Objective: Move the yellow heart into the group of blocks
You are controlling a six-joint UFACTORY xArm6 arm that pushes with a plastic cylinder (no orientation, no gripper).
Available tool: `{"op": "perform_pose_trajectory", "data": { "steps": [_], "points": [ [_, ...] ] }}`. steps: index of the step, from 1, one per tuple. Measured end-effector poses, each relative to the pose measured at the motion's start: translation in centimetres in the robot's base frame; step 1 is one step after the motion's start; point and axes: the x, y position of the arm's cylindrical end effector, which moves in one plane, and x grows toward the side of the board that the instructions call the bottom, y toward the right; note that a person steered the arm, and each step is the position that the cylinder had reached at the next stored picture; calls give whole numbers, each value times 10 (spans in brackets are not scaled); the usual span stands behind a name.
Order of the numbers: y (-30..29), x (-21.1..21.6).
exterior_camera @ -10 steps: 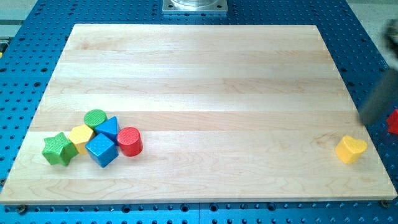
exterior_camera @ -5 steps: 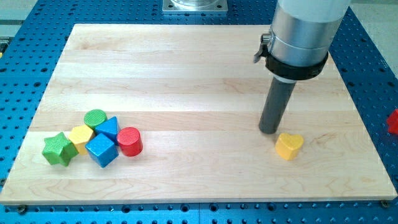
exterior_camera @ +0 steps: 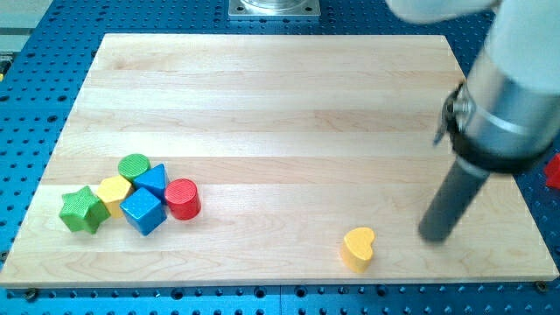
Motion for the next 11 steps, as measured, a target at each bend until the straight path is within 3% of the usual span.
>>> {"op": "perform_pose_trajectory", "data": {
  "steps": [1, 2, 3, 5, 6, 8, 10, 11],
  "points": [
    [-70, 19],
    [-156, -27],
    [-183, -62],
    [-193, -56],
    [-255, -54],
    [-241, 17],
    [-338, -26],
    [-360, -15]
  ]
}}
